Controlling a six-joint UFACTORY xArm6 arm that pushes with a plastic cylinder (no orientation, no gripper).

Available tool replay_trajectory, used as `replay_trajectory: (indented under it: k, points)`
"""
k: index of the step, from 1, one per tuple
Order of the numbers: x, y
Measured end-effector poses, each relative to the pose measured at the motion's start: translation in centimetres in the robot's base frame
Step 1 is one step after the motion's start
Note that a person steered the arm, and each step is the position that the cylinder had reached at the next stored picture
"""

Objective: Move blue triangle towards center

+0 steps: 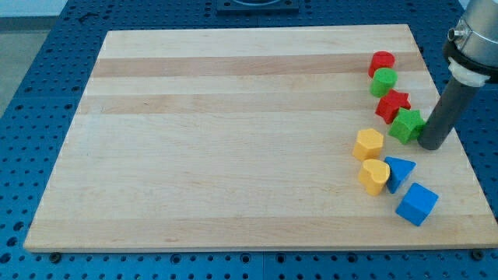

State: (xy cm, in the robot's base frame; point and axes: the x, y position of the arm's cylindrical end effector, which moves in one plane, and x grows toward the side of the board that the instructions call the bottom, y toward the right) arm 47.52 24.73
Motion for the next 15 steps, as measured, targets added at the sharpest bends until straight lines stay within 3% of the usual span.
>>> replay_trajectory:
  k: [1, 5, 15]
  points:
    - [3.2, 0.8]
    - [6.8, 0.6]
    - [2.5, -17.9]
